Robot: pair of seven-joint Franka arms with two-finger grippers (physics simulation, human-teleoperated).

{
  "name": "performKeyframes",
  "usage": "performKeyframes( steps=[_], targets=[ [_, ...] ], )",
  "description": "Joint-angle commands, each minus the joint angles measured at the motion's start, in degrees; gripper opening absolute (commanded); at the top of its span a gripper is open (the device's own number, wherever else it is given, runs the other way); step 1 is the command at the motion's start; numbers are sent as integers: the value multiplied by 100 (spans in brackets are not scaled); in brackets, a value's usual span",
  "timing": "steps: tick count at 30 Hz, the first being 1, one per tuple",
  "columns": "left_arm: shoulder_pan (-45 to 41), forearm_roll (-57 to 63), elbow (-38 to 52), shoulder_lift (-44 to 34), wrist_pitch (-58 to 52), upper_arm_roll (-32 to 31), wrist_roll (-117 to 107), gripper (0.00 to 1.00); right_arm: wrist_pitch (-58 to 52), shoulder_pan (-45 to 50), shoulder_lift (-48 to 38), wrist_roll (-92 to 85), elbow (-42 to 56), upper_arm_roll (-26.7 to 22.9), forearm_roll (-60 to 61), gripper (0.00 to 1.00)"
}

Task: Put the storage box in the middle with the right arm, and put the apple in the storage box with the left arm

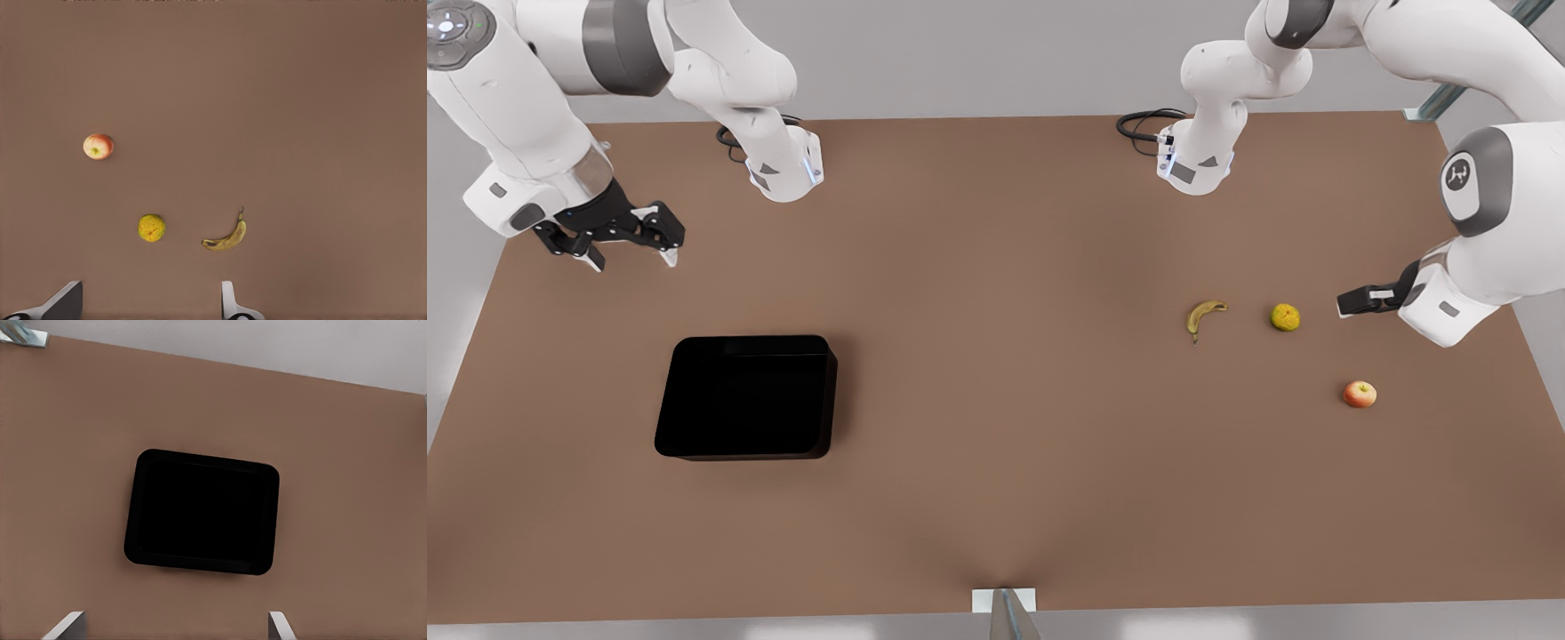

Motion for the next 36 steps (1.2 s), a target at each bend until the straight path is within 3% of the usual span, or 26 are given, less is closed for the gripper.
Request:
performKeyframes(
  steps=[1,4,9,12,17,22,29,33,36],
  targets=[
    [-4,17,-4,-4,4,0,-28,100,0,-37,-1,0,-2,-1,-8,100],
    [-65,52,-21,92,-5,-26,-45,100,166,182,235,79,-20,17,1,100],
    [-127,105,-30,496,153,-18,-28,100,1160,982,1643,1371,-37,61,-69,100],
    [-30,439,-504,716,918,-18,174,100,1485,1281,1643,1846,-257,61,-61,100],
    [839,70,-1076,927,2104,-9,798,100,2074,1650,1818,2250,-705,52,-52,100],
    [1103,70,-1032,1410,3036,0,1168,100,2540,1712,2065,2391,-837,-9,-122,100],
    [2088,-563,-1234,1762,3151,-18,1440,100,3138,1659,2548,2408,-819,-106,-351,100],
    [2149,-563,-1506,1806,3230,-18,1449,100,3454,1676,2952,2399,-828,-185,-377,100],
    [2149,-563,-1770,1885,3449,-18,1528,99,3586,1624,2759,2329,-1417,-203,-395,100]
  ],
)
